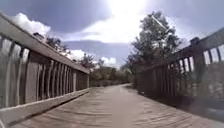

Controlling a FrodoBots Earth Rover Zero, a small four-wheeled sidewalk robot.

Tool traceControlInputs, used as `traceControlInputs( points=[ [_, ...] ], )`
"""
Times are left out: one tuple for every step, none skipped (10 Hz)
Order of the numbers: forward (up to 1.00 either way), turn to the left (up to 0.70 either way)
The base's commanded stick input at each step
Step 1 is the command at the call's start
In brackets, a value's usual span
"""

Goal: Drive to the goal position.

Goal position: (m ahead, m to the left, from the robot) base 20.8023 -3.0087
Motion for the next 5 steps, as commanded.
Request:
traceControlInputs(
  points=[
    [0.70, 0.00],
    [0.70, 0.00],
    [0.70, 0.00],
    [0.70, 0.00],
    [0.70, 0.00]
  ],
)
